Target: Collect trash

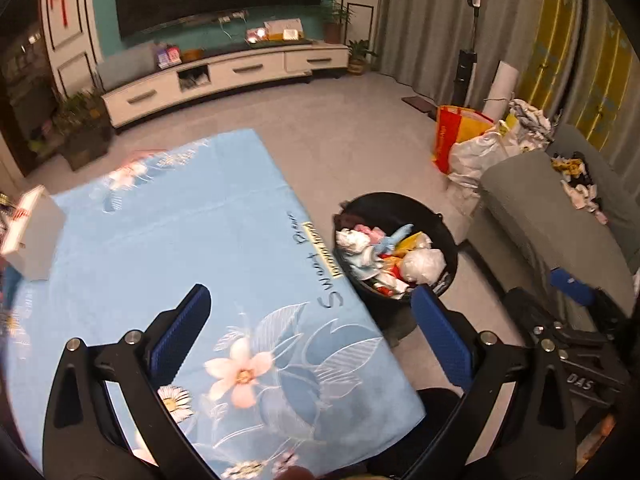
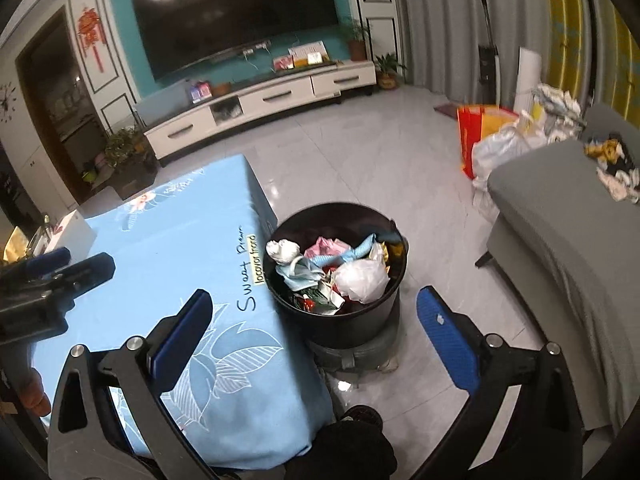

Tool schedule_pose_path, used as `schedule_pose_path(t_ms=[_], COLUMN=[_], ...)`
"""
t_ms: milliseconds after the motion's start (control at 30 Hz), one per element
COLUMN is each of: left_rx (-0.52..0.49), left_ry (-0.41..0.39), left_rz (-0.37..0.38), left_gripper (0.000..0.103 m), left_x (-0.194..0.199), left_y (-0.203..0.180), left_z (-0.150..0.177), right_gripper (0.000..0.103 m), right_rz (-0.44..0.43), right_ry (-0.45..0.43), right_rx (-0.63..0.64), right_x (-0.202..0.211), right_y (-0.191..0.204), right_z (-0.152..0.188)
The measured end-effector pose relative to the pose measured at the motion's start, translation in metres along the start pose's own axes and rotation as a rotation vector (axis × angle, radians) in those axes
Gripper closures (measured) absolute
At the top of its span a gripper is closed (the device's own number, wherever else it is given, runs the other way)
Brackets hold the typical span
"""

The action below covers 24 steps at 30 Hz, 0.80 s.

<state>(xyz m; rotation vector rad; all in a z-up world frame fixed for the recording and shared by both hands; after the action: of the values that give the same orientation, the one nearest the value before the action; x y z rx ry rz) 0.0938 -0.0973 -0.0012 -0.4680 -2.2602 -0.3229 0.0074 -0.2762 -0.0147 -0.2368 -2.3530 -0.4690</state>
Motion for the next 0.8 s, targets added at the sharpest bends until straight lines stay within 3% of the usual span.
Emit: schedule_pose_path(t_ms=[267, 800], left_rx=[0.009, 0.034], left_ry=[-0.074, -0.024], left_rz=[-0.077, -0.093], left_gripper=[0.003, 0.003], left_x=[0.048, 0.038], left_y=[0.001, -0.002], left_z=[0.013, 0.033], right_gripper=[0.003, 0.003], right_rz=[0.012, 0.015], right_ry=[0.0, 0.034], right_rx=[0.048, 0.044], right_x=[0.013, 0.001], right_y=[0.011, 0.017], right_z=[0.009, 0.018])
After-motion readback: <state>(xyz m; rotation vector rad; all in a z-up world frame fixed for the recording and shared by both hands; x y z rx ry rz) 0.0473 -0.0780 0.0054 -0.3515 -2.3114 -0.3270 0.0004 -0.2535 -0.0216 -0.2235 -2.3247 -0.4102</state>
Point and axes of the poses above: each gripper's, at about its wrist camera, not at the fingertips, and x roughly against the way its jaws point, y to its left, z to its underside, the point moved 4 cm from there along -x, roughly the way its jaws point, and after that the axes turned 7 degrees about -x, right-handed, at the moved point
